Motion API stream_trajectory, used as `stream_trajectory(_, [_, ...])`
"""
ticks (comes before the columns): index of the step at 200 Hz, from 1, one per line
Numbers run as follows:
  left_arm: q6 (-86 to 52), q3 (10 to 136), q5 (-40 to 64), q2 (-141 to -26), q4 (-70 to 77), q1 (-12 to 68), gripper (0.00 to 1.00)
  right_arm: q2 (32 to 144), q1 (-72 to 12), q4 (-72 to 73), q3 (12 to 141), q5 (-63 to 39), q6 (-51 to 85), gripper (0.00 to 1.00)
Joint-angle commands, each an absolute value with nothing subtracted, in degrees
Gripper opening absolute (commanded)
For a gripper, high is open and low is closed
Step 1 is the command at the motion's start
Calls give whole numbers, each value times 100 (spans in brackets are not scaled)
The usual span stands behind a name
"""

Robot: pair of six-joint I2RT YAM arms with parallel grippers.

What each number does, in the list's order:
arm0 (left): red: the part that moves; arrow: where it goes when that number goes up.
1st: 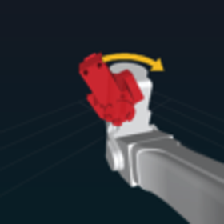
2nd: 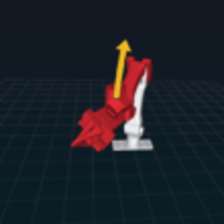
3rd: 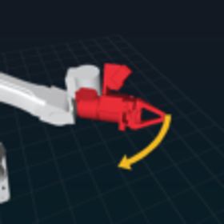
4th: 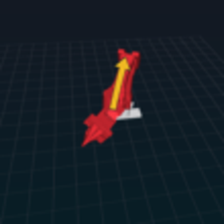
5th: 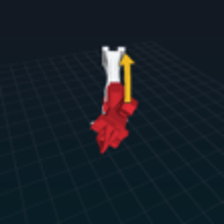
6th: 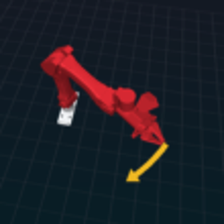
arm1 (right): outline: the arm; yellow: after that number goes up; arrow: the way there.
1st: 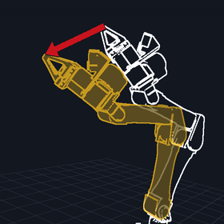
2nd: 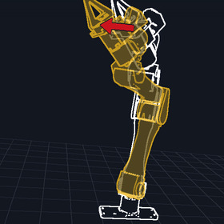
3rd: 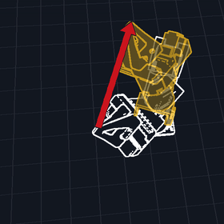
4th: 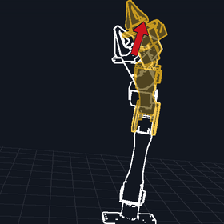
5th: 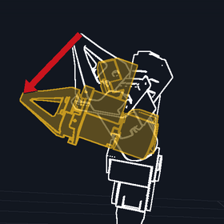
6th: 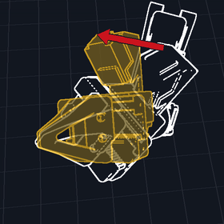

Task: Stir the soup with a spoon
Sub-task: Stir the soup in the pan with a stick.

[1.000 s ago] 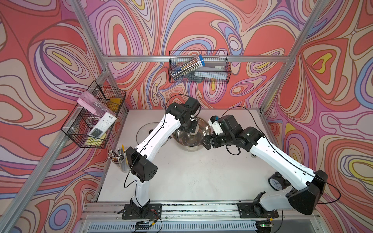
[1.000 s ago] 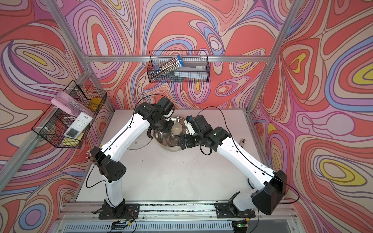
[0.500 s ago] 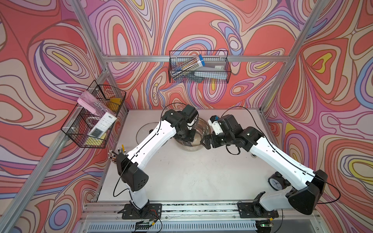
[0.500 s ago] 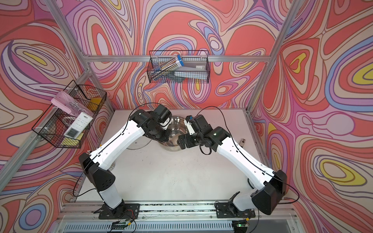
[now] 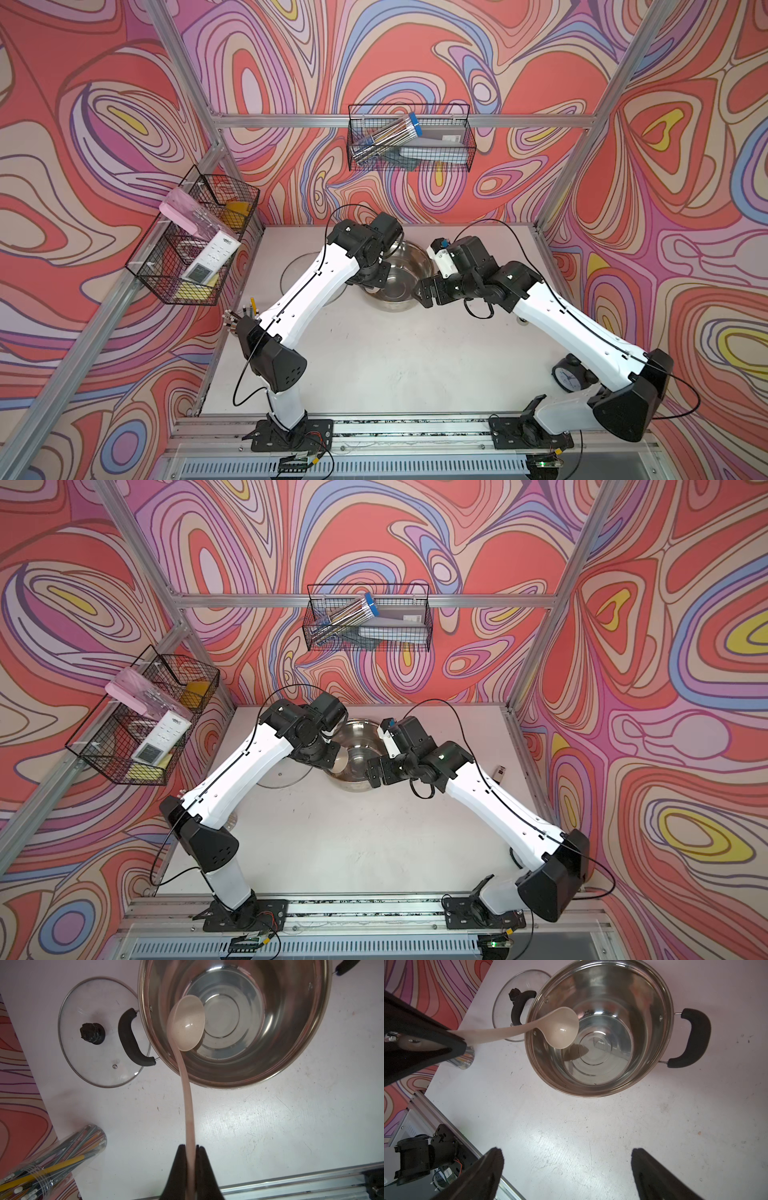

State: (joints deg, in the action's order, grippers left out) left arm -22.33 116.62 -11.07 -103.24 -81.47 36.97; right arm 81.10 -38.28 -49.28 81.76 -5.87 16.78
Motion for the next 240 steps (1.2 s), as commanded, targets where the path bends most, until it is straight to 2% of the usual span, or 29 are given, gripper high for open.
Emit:
stream_trajectory(1, [-2114, 12102, -1491, -10579, -8039, 3665, 0, 7942, -3872, -4981, 8133, -495, 1643, 98])
stream_trajectory(26, [-2018, 12519, -1376, -10918, -7835, 3665, 0, 7859, -3866, -5005, 8109, -427, 1643, 98])
stream_trajectory(70, [-2022, 12700, -277, -11196, -7395, 3698, 0, 7796, -3867, -5098, 8108, -312, 1626, 98])
stream_trajectory(104, [-1991, 12463, 463, -11089, -7200, 3844, 0, 7765, -3867, -5054, 8042, -316, 1630, 98])
stream_trajectory(146, [-2108, 11797, 827, -10573, -7250, 3902, 0, 7836, -3868, -4984, 8068, -403, 1619, 98])
stream_trajectory(197, [-2220, 11045, 487, -9961, -7805, 3902, 0, 7958, -3867, -4888, 8097, -535, 1606, 98])
stream_trajectory(240, [-2221, 11436, -396, -10114, -8504, 3859, 0, 8033, -3867, -4852, 8164, -607, 1608, 98])
